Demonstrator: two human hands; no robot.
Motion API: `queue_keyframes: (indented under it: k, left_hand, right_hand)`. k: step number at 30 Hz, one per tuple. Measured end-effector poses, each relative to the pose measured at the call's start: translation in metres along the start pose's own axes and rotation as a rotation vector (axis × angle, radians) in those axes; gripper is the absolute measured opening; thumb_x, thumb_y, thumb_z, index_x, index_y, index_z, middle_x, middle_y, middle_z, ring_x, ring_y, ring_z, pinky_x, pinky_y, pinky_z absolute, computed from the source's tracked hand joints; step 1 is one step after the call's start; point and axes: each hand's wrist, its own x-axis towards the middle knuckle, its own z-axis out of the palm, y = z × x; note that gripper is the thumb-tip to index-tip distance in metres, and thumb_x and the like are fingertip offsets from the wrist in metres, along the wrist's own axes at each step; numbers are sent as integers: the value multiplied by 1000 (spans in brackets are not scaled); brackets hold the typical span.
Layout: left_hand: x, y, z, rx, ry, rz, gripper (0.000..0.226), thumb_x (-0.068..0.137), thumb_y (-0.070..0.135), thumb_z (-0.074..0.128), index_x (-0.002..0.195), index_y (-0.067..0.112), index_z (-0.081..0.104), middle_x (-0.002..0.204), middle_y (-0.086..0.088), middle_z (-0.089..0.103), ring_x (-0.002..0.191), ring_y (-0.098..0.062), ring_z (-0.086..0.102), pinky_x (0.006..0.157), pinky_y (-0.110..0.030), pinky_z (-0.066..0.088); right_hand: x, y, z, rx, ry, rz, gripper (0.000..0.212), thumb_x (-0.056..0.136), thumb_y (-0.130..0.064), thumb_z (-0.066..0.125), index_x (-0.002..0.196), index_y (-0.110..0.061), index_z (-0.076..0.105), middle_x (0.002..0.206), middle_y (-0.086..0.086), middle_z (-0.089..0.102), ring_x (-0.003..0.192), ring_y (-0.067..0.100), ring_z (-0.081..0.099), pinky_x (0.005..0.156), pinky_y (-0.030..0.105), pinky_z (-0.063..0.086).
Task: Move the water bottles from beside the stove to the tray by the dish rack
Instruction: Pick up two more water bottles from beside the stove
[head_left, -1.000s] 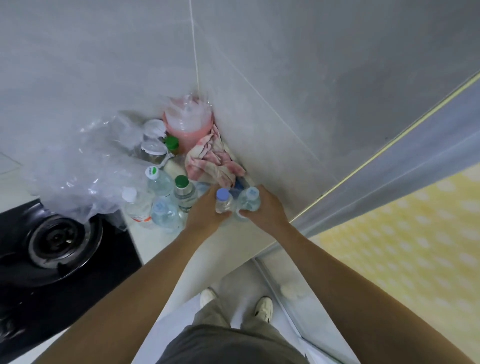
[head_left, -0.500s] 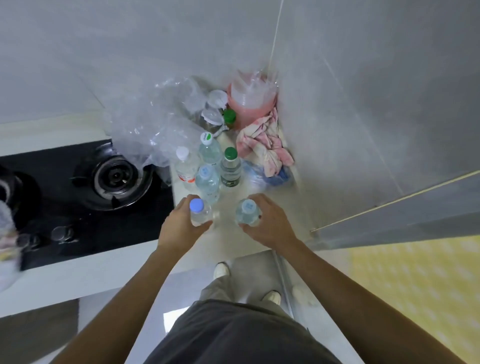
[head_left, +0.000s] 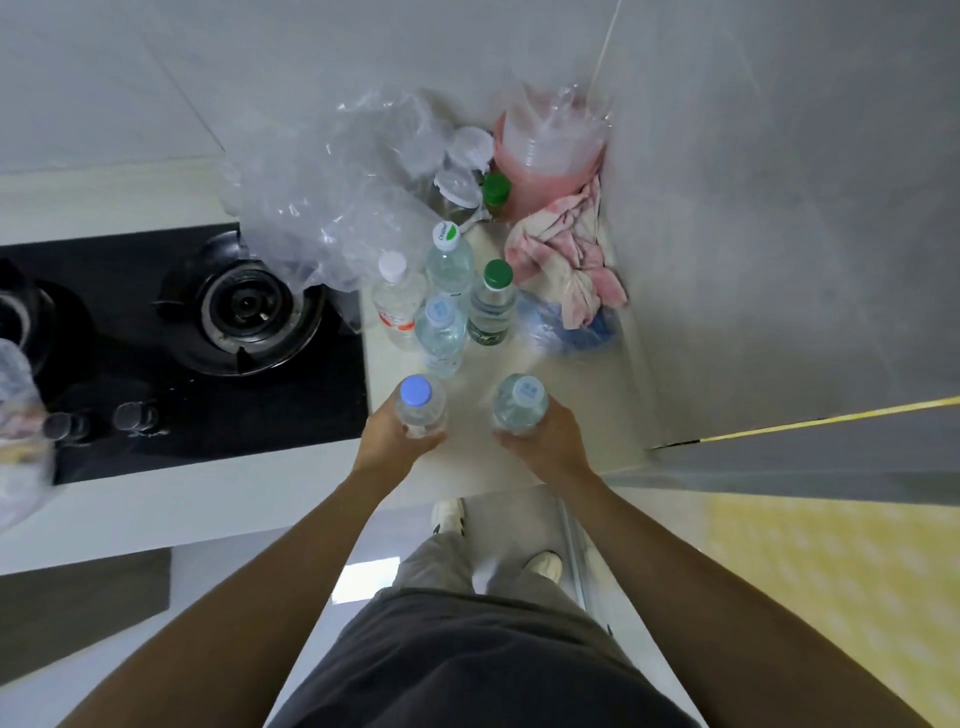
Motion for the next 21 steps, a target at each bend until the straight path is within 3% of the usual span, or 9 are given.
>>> queue_keyframes:
  k: [2,4,11,13,15,17,21]
  left_hand:
    - [6,-5,2,3,-9,-43,45,76,9,93,109,25,66,94,10,71,87,-11,69,73,-21,52]
    - [9,-7,2,25,-8,-43,43,75,11,93,108,21,66,90,9,70,81,-9,68,69,-19,50]
    - [-26,-18,-9,-51,48,4,34,75,11,94,97,22,70,90,4,76,84,-11,73,74,-24,55]
    - [-49,-18,-14,-125,93,9,31,75,9,94,95,18,72,84,3,76,80,-8,72,73,-22,56]
    - [-72,-17,-21,-192,131,23,31,74,13,94,99,17,76,92,1,80,86,-10,75,78,-25,59]
    - [-101,-14,-30,-268,181,42,36,75,16,93,107,15,76,100,-3,81,95,-16,77,83,-29,59]
    - [-172,-13,-50,-417,377,72,42,72,26,86,110,13,74,101,-5,81,94,-20,78,80,-29,59]
  right_hand:
    - [3,4,7,-31,-2,48,65,65,-38,97,120,-20,68,108,0,76,104,25,73,90,41,59]
    - [6,6,9,-33,-4,60,67,64,-39,98,121,-18,68,110,3,76,105,26,72,91,44,59]
    - [-15,0,-2,152,-91,-47,63,67,-35,95,120,-30,62,112,-10,76,102,6,73,88,33,61]
    - [-28,-10,-1,213,-156,-81,57,71,-22,95,118,-30,63,108,-15,75,98,-4,72,83,24,58]
    - [-40,-23,1,312,-222,-90,50,74,-14,93,113,-28,65,104,-12,77,96,2,74,81,25,59]
    - [-53,-40,4,411,-304,-124,51,77,-11,90,121,-21,64,111,-5,78,103,12,75,87,27,61]
    - [-85,-78,12,520,-461,-208,63,77,-11,85,134,-14,57,120,0,75,109,10,73,88,22,56]
